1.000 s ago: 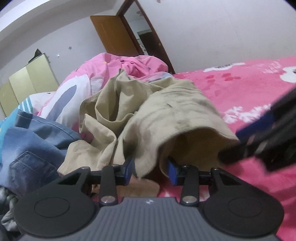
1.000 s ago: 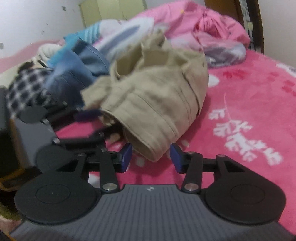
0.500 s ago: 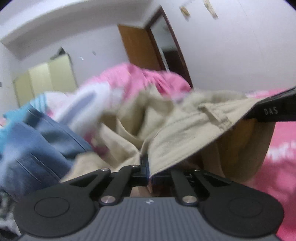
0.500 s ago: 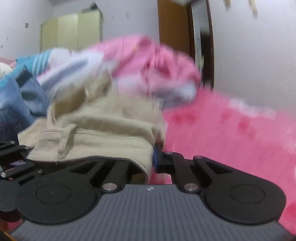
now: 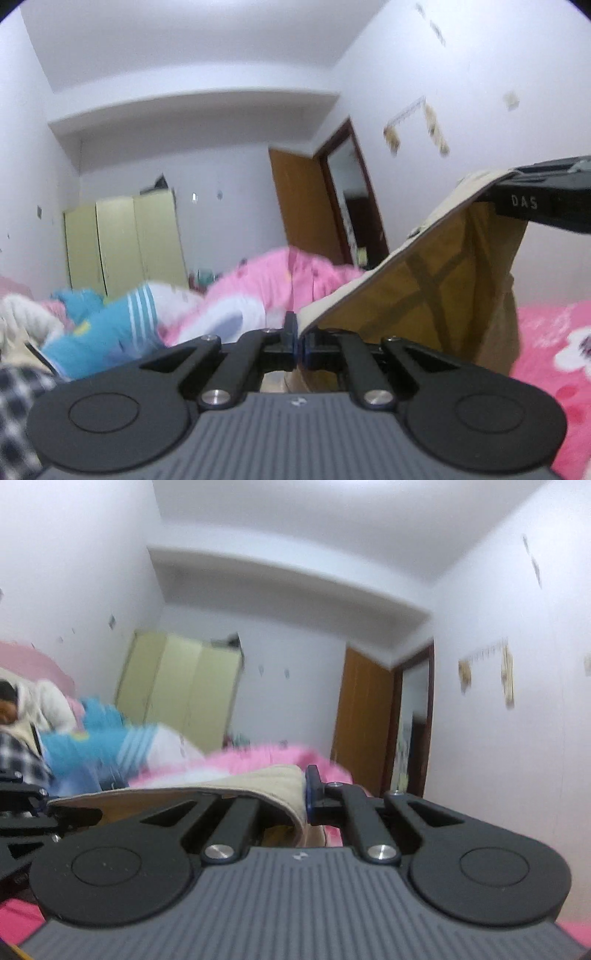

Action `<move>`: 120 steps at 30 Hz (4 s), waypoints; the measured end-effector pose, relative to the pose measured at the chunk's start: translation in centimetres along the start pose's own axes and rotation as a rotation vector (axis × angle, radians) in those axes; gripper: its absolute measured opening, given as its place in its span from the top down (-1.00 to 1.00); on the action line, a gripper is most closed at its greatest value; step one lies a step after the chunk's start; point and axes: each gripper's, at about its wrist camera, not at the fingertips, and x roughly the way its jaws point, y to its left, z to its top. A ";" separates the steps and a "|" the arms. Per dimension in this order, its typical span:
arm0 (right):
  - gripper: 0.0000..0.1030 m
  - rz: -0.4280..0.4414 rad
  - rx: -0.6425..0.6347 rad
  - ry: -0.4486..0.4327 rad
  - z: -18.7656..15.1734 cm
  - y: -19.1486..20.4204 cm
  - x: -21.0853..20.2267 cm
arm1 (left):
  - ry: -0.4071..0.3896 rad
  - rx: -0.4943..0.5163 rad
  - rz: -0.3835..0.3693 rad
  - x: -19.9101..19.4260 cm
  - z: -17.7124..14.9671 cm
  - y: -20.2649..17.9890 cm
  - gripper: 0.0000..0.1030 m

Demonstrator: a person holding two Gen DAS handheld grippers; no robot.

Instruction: Fold clothes

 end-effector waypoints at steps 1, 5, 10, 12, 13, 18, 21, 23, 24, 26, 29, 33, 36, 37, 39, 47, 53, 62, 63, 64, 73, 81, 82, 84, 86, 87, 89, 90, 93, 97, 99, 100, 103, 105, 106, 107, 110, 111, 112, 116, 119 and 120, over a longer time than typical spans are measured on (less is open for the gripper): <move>0.97 0.011 0.002 -0.028 1.3 -0.4 -1.4 | -0.015 -0.012 -0.012 -1.5 1.1 0.3 0.92; 0.97 0.063 0.021 -0.114 5.7 -1.8 -5.6 | -0.080 -0.008 -0.029 -6.4 4.6 0.8 0.92; 0.96 0.103 0.014 -0.137 8.1 -2.9 -7.0 | 0.020 -0.055 -0.046 -4.6 3.1 2.2 0.91; 0.96 0.119 0.002 -0.099 7.9 -2.8 -6.0 | 0.089 -0.086 -0.051 -2.8 1.6 3.1 0.91; 0.96 0.135 0.002 -0.067 7.3 -2.6 -4.8 | 0.123 -0.101 -0.054 -1.8 0.8 3.5 0.91; 0.95 0.220 0.020 0.205 2.0 -0.5 3.3 | 0.296 -0.177 -0.066 2.8 -3.1 5.5 0.72; 0.94 0.281 0.085 0.428 -3.9 1.0 10.0 | 0.399 -0.222 -0.074 5.6 -5.4 6.8 0.07; 0.90 0.332 0.131 0.576 -8.6 1.8 13.8 | 0.461 -0.253 -0.066 7.3 -6.8 8.5 0.04; 0.78 0.350 0.153 0.644 -10.6 2.4 15.1 | 0.490 -0.267 -0.067 7.7 -7.7 9.2 0.04; 0.55 0.373 0.180 0.772 -14.5 3.5 17.4 | 0.519 -0.282 -0.079 7.9 -8.9 10.4 -0.02; 0.39 0.376 0.209 0.860 -17.7 4.7 18.1 | 0.524 -0.271 -0.094 6.6 -9.8 10.7 -0.20; 0.28 0.347 0.289 0.876 -18.2 3.4 17.5 | 0.518 -0.277 -0.132 3.1 -10.3 10.7 -0.33; 0.28 0.306 0.338 0.857 -17.9 1.4 17.8 | 0.525 -0.291 -0.186 0.3 -11.0 10.8 -0.35; 0.28 0.293 0.350 0.851 -17.8 0.6 17.4 | 0.530 -0.286 -0.208 -0.6 -11.3 10.7 -0.36; 0.27 0.295 0.400 0.832 -17.2 -1.1 16.2 | 0.552 -0.249 -0.238 -2.0 -12.0 9.7 -0.37; 0.12 0.323 0.544 0.805 -15.8 -3.8 10.8 | 0.600 -0.185 -0.259 -1.6 -14.6 6.8 -0.37; -0.17 0.306 0.576 0.809 -16.0 -4.6 8.2 | 0.549 -0.178 -0.322 -3.3 -13.4 7.9 -0.38; -0.30 0.312 0.677 0.860 -19.0 -3.1 9.4 | 0.558 -0.210 -0.329 -4.0 -14.0 7.0 -0.46; -0.30 0.311 0.675 0.861 -19.0 -2.9 9.3 | 0.570 -0.203 -0.316 -3.6 -14.3 6.7 -0.46; -0.30 0.309 0.672 0.862 -19.1 -2.6 9.2 | 0.575 -0.198 -0.312 -3.3 -14.5 6.5 -0.45; -0.30 0.296 0.686 0.852 -19.1 -3.4 8.2 | 0.534 -0.245 -0.220 -2.3 -14.3 7.6 0.56; -0.30 0.295 0.682 0.845 -19.5 -3.0 8.1 | 0.568 -0.268 -0.090 0.6 -14.3 10.5 0.81; -0.30 0.294 0.685 0.844 -19.6 -3.0 8.0 | 0.571 -0.267 -0.070 1.1 -14.4 10.8 0.81; -0.30 0.293 0.692 0.847 -19.7 -3.1 8.1 | 0.577 -0.261 -0.009 2.5 -14.7 11.7 0.79; -0.30 0.292 0.695 0.848 -19.7 -3.1 8.1 | 0.587 -0.250 0.061 3.9 -15.2 12.7 0.69; -0.30 0.292 0.694 0.848 -19.8 -3.1 8.2 | 0.592 -0.250 0.098 4.6 -15.4 13.3 0.62; -0.30 0.291 0.693 0.850 -19.9 -3.0 8.2 | 0.600 -0.259 0.161 5.6 -15.9 14.5 0.46; -0.30 0.290 0.693 0.851 -19.9 -2.9 8.2 | 0.599 -0.269 0.186 5.8 -15.9 15.0 0.30; -0.31 0.289 0.697 0.858 -20.3 -2.9 8.4 | 0.570 -0.323 0.214 5.4 -15.5 16.0 0.01; -0.31 0.289 0.706 0.866 -20.7 -2.8 8.5 | 0.551 -0.377 0.194 4.3 -14.6 16.2 -0.13; -0.31 0.287 0.704 0.869 -20.8 -2.7 8.6 | 0.551 -0.404 0.149 3.4 -14.0 15.9 -0.23; -0.31 0.286 0.700 0.866 -20.6 -2.7 8.5 | 0.554 -0.423 0.123 2.8 -13.7 15.7 -0.26; -0.31 0.279 0.687 0.855 -20.0 -2.8 8.3 | 0.553 -0.480 0.038 0.8 -12.8 14.9 -0.34; -0.31 0.275 0.679 0.840 -19.3 -3.1 7.8 | 0.545 -0.509 -0.023 -0.6 -12.2 14.2 -0.39; -0.31 0.275 0.675 0.830 -18.9 -3.2 7.5 | 0.541 -0.518 -0.051 -1.3 -11.9 13.9 -0.42; -0.31 0.274 0.671 0.821 -18.5 -3.4 7.2 | 0.537 -0.526 -0.085 -1.8 -11.6 13.5 -0.46; -0.31 0.280 0.665 0.794 -17.3 -3.9 6.1 | 0.540 -0.544 -0.188 -2.9 -10.6 11.9 -0.48; -0.31 0.286 0.665 0.787 -17.0 -4.1 5.6 | 0.541 -0.548 -0.220 -3.1 -10.4 11.3 -0.49; -0.31 0.292 0.666 0.780 -16.6 -4.2 5.2 | 0.540 -0.549 -0.249 -3.2 -10.1 10.7 -0.49; -0.31 0.322 0.673 0.751 -15.2 -4.9 3.4 | 0.549 -0.557 -0.342 -3.1 -9.6 8.6 -0.49; -0.32 0.370 0.692 0.727 -14.2 -4.9 2.3 | 0.592 -0.569 -0.371 -2.0 -9.7 7.2 -0.45; -0.32 0.391 0.692 0.720 -13.8 -4.7 1.9 | 0.609 -0.574 -0.375 -1.5 -9.8 6.8 -0.41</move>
